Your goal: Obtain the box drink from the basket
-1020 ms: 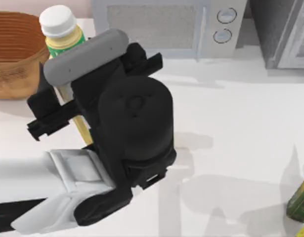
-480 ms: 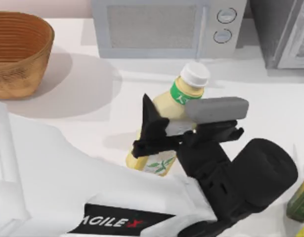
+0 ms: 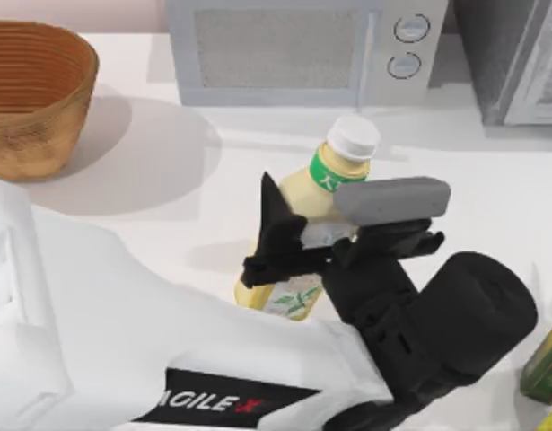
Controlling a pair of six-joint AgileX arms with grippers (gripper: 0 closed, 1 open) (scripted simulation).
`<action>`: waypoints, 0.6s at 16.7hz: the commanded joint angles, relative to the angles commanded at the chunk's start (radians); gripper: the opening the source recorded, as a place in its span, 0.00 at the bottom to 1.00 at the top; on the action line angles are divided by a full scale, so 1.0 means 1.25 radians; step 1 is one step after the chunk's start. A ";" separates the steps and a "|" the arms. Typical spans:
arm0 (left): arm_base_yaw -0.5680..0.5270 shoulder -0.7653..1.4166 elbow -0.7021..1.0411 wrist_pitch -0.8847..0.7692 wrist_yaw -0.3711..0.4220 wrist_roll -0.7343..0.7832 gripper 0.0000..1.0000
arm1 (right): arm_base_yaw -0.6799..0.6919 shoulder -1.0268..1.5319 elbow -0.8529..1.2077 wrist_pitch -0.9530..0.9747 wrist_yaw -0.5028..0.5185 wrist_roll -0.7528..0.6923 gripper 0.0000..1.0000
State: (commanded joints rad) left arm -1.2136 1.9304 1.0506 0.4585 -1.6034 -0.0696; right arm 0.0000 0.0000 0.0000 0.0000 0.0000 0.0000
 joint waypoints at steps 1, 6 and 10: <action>0.004 0.001 -0.010 0.023 -0.009 -0.003 0.00 | 0.000 0.000 0.000 0.000 0.000 0.000 1.00; 0.034 0.009 -0.087 0.190 -0.074 -0.024 0.00 | 0.000 0.000 0.000 0.000 0.000 0.000 1.00; 0.063 0.010 -0.162 0.347 -0.127 -0.044 0.00 | 0.000 0.000 0.000 0.000 0.000 0.000 1.00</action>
State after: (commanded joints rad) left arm -1.1342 1.9433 0.8479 0.8923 -1.7616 -0.1247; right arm 0.0000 0.0000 0.0000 0.0000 0.0000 0.0000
